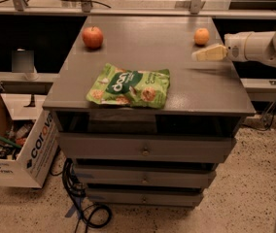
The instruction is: Move orange near apple
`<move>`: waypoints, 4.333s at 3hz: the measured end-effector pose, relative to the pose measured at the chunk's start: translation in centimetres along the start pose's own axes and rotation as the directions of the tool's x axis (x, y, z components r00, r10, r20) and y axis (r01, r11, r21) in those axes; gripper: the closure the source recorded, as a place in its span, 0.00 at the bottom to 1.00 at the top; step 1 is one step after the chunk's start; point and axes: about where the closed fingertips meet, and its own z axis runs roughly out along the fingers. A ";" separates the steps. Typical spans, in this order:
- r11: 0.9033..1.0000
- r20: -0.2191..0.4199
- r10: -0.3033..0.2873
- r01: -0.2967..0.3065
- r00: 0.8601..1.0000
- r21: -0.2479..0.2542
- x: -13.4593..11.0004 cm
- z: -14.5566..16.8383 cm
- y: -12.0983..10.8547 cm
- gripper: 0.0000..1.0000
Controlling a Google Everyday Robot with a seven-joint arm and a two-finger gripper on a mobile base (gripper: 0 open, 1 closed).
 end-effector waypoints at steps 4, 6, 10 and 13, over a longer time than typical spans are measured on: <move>0.982 0.084 0.120 -0.131 0.989 0.136 -0.8 7.2 -6.2 0.18; 0.983 0.083 0.128 -0.137 0.988 0.118 -1.4 8.6 -5.8 0.65; 0.946 0.102 -0.124 0.148 0.987 -0.290 -7.8 7.7 11.7 1.00; 0.870 0.156 -0.220 0.266 0.963 -0.415 -12.3 14.6 22.3 1.00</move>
Offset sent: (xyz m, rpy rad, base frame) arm 0.0904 -0.0256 -0.0141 0.0604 -0.0358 -0.1842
